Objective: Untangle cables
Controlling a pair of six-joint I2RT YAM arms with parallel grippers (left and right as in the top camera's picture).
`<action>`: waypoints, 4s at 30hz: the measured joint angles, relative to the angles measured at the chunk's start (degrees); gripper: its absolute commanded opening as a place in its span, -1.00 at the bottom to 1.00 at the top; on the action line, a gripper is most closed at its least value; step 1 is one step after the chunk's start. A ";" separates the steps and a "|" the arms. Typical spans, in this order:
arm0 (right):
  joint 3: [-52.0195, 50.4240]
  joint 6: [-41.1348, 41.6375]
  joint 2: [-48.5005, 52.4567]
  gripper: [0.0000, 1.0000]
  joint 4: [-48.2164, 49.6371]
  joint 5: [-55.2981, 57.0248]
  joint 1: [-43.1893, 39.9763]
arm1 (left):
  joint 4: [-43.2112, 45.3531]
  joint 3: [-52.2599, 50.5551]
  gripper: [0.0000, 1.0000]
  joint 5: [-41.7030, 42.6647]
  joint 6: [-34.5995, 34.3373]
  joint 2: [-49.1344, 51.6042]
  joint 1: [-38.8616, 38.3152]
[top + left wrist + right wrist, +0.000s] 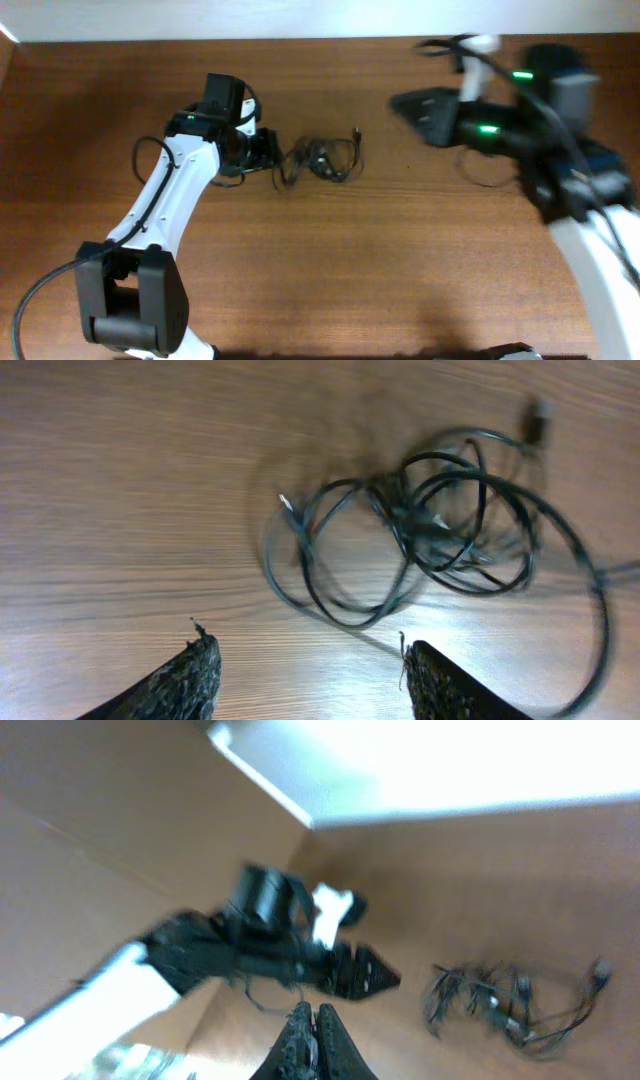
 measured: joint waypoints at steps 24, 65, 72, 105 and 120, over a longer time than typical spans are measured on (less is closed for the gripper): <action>0.87 -2.78 6.69 -0.24 -12.31 -0.63 -3.15 | 7.17 -0.11 0.40 -2.58 -2.49 1.73 -2.21; -1.40 -7.04 21.16 -0.12 -10.32 -4.74 3.89 | 31.65 -0.33 -1.00 38.29 -8.37 -11.23 -11.21; -1.44 -5.57 21.16 -0.14 -4.09 -7.41 3.89 | 31.67 -0.33 -1.00 38.29 -12.83 -11.23 -11.17; -1.44 2.82 22.56 -0.90 -17.35 28.09 -1.22 | 32.00 -0.33 -0.86 58.66 -19.34 -11.19 2.95; -1.44 -3.02 22.71 0.23 -11.19 8.00 -2.23 | 31.98 -0.33 -0.79 57.46 -17.88 -11.19 -1.18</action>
